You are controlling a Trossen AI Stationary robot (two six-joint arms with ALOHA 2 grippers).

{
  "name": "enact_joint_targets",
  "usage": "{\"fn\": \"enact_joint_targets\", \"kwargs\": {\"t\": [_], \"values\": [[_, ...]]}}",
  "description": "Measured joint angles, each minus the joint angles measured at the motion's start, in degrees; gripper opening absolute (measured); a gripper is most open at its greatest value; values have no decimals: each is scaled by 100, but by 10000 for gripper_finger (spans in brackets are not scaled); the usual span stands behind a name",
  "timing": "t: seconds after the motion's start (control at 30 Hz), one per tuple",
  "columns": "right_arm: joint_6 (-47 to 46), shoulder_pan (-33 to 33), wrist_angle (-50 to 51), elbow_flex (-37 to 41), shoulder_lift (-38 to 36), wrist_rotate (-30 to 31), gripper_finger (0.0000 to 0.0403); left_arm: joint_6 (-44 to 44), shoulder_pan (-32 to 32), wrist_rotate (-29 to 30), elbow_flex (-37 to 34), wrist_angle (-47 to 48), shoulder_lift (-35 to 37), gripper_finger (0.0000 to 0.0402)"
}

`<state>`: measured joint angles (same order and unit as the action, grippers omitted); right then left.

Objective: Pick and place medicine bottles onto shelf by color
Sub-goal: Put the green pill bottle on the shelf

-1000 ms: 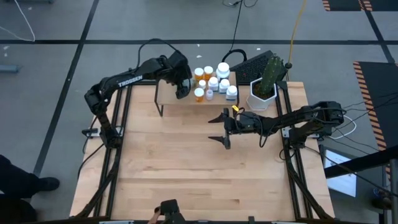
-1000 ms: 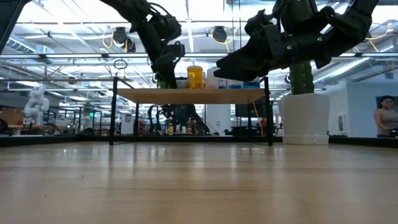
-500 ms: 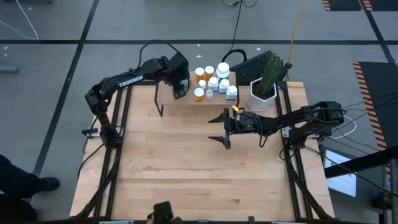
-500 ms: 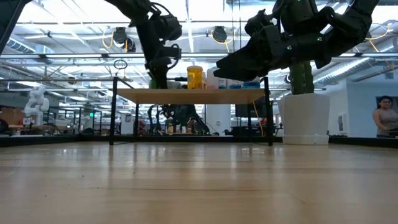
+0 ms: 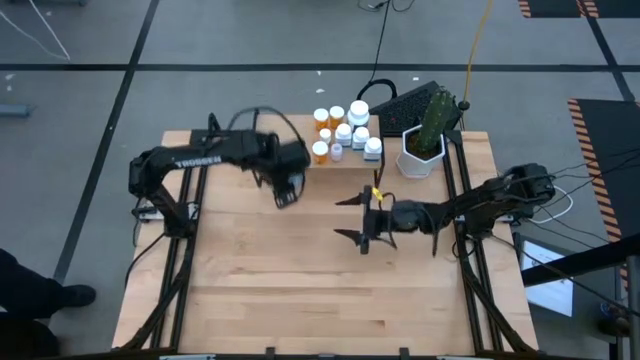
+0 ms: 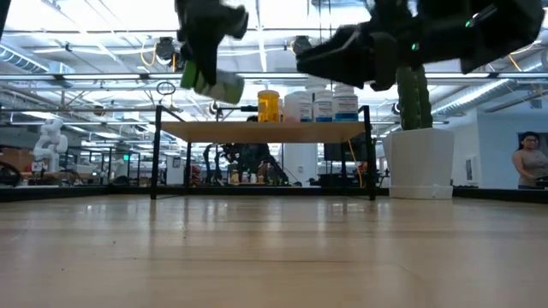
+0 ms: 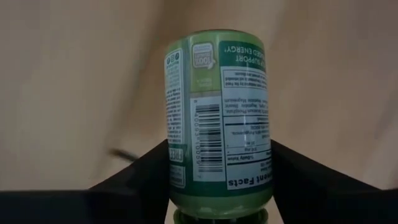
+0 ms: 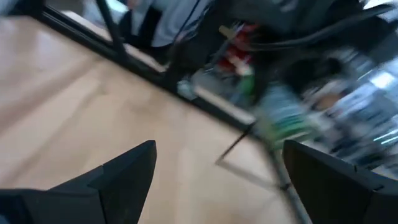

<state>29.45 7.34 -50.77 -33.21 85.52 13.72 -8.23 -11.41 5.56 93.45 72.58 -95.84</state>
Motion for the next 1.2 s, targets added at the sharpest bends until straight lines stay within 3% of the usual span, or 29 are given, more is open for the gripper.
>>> {"fn": "enact_joint_targets", "kwargs": {"t": [0.1, 0.23, 0.53, 0.73, 1.0, 1.2], "values": [[782, 343, -257, -50, -2, 512, 345, -449, 652, -18, 0, -275, -54, 234], [981, 575, -17, -423, 192, 583, 345, -749, 1268, -294, 0, -1064, -106, 238], [1587, 886, 47, -944, 730, 1021, 345, -1470, 1869, -429, -85, -1401, -108, 240], [1828, 922, -158, -1055, 809, 1006, 345, -1632, 2013, -727, -276, -1835, -160, 240], [1756, 911, 220, -1055, 811, 386, 343, -1579, 2087, -935, -302, -2004, -172, 241], [1530, 901, 232, -1054, 809, 45, 299, -1436, 2086, -1285, -299, -2209, -277, 241]]}}
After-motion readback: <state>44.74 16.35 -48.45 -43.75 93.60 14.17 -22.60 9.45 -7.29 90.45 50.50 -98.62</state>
